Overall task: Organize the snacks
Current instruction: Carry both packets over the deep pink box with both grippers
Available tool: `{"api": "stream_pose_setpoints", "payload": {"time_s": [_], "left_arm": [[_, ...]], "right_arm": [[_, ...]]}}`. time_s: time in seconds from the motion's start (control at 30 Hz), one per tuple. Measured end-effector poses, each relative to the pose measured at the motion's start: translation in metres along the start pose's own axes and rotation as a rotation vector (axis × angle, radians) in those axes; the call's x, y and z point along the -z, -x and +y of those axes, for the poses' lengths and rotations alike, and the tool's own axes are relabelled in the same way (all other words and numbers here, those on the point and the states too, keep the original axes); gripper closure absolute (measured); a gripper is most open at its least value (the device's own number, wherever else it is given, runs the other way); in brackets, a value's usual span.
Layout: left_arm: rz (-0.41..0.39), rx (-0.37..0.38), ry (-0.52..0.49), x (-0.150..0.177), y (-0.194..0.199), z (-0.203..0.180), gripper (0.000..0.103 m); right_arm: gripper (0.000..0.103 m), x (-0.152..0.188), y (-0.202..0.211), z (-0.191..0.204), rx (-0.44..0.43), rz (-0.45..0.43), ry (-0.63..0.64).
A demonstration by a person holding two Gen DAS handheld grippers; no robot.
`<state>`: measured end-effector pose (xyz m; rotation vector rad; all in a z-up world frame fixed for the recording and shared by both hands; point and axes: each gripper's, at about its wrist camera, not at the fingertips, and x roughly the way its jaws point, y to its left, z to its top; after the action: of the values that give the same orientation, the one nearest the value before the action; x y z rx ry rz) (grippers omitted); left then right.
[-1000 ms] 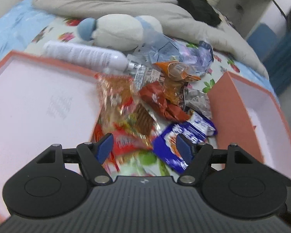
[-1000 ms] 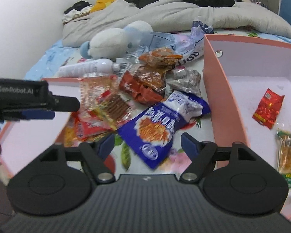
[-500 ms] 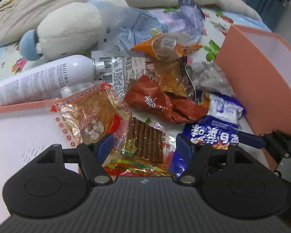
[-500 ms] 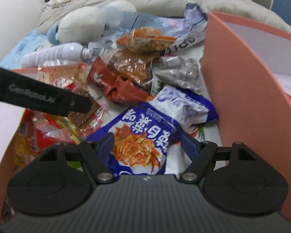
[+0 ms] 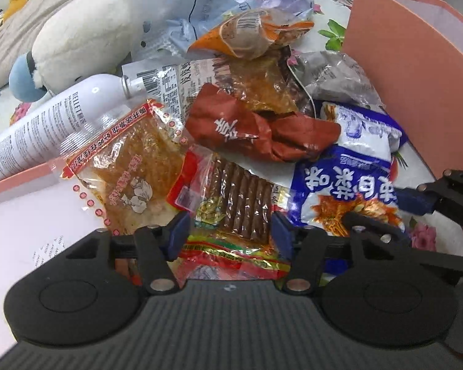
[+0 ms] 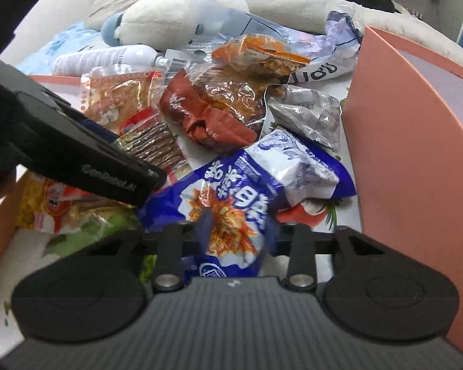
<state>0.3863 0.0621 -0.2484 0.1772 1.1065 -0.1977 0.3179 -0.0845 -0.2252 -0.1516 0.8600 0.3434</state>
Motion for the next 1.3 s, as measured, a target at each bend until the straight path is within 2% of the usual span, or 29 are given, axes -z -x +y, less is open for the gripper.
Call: {"api": "stream_pose_setpoints", "payload": {"time_s": [0.1,0.5,0.8,0.87,1.1,1.3], "left_arm": [[-0.01,-0.006,0.013,0.0,0.002,-0.003,0.048],[-0.049,0.037,0.277,0.021,0.041,0.003,0.051],[-0.075,-0.014,0.402,0.052,0.106,-0.01,0.051],[-0.083,-0.005,0.441,0.06,0.125,-0.012,0.051],[-0.171,-0.046,0.444,0.077,0.191,-0.035,0.051],[-0.248,-0.035,0.481,0.092,0.238,-0.056,0.051]], "right_arm": [[0.086,-0.002,0.004,-0.002,-0.005,0.004,-0.006],[0.089,0.009,0.04,-0.007,-0.036,0.018,-0.046],[0.09,0.02,0.095,-0.011,-0.047,-0.032,-0.055],[0.09,0.023,0.108,-0.012,-0.052,-0.046,-0.052],[0.09,0.033,0.158,-0.014,-0.085,-0.099,-0.072],[0.09,0.041,0.2,-0.011,-0.106,-0.152,-0.064]]}}
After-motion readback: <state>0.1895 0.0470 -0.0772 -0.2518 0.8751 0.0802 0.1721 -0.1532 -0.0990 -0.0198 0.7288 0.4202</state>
